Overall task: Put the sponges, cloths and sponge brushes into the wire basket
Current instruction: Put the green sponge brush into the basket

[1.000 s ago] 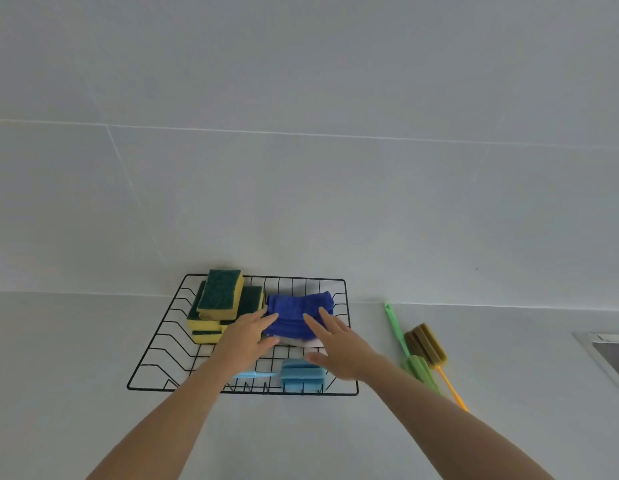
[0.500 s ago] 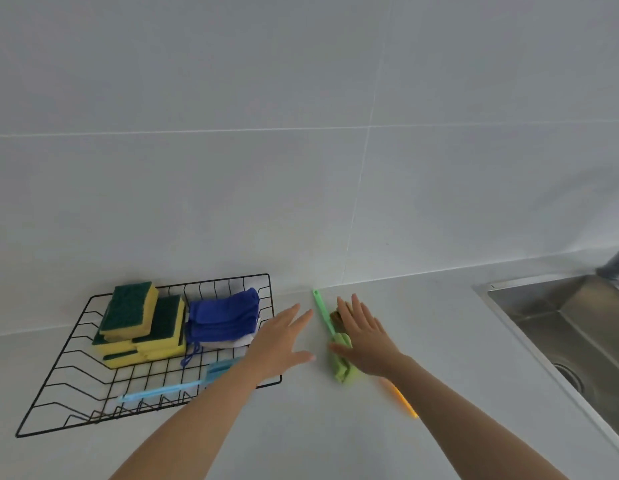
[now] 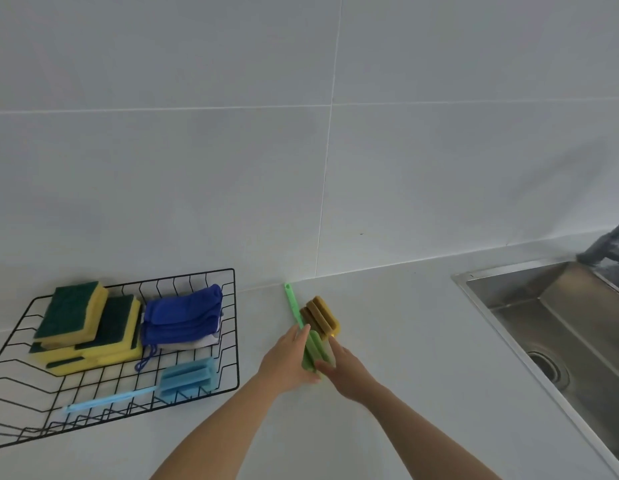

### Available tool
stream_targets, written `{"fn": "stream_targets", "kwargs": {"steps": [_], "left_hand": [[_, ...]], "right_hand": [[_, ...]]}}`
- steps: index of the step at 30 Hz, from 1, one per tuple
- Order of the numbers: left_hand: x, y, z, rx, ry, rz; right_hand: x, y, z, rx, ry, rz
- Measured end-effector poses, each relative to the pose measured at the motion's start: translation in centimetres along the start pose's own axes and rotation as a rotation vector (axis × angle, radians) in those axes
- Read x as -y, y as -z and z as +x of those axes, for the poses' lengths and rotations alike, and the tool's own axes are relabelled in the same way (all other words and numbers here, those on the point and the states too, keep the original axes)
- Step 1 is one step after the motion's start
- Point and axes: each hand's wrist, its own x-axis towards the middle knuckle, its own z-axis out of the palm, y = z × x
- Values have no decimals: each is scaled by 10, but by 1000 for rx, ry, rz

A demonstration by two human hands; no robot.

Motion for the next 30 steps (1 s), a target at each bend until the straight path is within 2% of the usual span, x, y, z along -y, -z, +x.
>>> {"fn": "stream_targets", "kwargs": {"steps": [11,21,25,30], "left_hand": [[5,-4,10,40,28,-89],[6,31,-10,86,9,-292],[11,50,-23,155,44,-439],[16,77,-43,56,67,-660]], "right_hand": [[1,-8,15,7,-109,117],[28,15,-1,106,-186,466],[48,7,-7,99,-193,549],[82,7,-14,15,-140,692]]}}
